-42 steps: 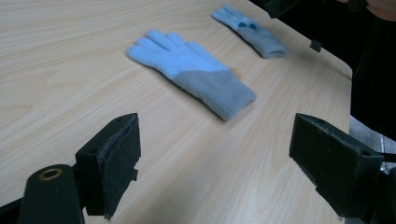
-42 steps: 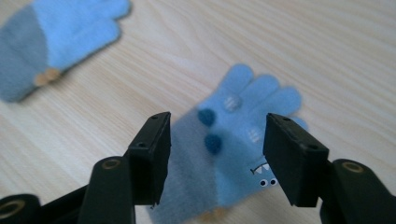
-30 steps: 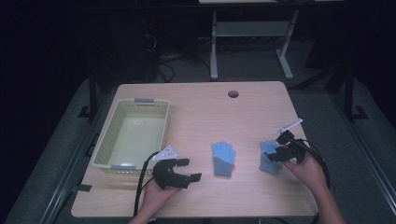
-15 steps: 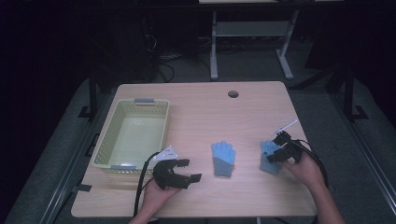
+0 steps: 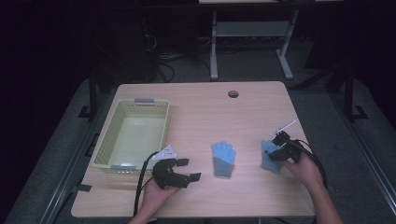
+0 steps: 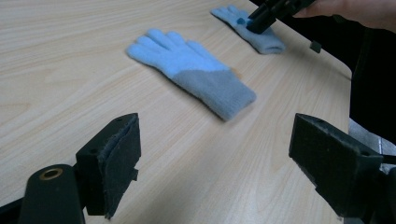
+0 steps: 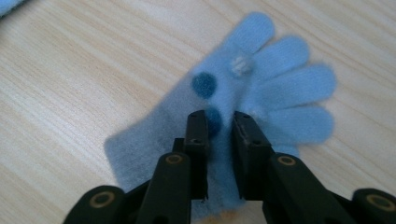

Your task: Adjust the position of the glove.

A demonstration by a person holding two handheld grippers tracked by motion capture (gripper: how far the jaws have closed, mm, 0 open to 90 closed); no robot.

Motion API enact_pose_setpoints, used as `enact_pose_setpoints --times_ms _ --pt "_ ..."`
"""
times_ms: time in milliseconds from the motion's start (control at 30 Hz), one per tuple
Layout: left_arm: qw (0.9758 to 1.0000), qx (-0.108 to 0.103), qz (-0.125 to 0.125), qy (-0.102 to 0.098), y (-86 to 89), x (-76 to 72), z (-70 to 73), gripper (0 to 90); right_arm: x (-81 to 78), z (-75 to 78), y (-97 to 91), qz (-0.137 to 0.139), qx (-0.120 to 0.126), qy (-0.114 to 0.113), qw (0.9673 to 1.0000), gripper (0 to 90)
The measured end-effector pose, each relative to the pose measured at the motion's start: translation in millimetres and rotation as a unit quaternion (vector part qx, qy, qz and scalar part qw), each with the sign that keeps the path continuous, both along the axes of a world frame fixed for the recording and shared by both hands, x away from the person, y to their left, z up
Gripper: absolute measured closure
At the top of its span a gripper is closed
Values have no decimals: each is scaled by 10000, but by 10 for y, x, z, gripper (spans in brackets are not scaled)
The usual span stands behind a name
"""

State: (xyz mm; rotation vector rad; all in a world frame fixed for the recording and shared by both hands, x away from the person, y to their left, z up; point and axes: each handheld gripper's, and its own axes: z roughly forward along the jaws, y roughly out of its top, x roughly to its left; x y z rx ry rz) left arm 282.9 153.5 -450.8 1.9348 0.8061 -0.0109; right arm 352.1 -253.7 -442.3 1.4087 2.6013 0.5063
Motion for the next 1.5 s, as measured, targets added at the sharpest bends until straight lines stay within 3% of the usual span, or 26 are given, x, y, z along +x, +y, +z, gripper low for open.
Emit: enact_pose_setpoints --times_ms 300,500,800,1100,1500 --pt "10000 -63 18 44 1 5 0 165 -8 49 -3 -86 62 -142 9998 824" --pt "10000 -46 17 78 3 1 3 165 -52 185 4 -100 288 -262 9992 825" --pt "10000 -50 24 59 7 -2 12 165 -98 418 111 91 325 -477 9983 825" --pt "9999 -33 50 102 11 2 14 166 -108 532 267 218 443 -513 9975 825" --pt "9999 -107 91 99 46 3 31 165 -86 670 675 700 483 -617 9945 824"
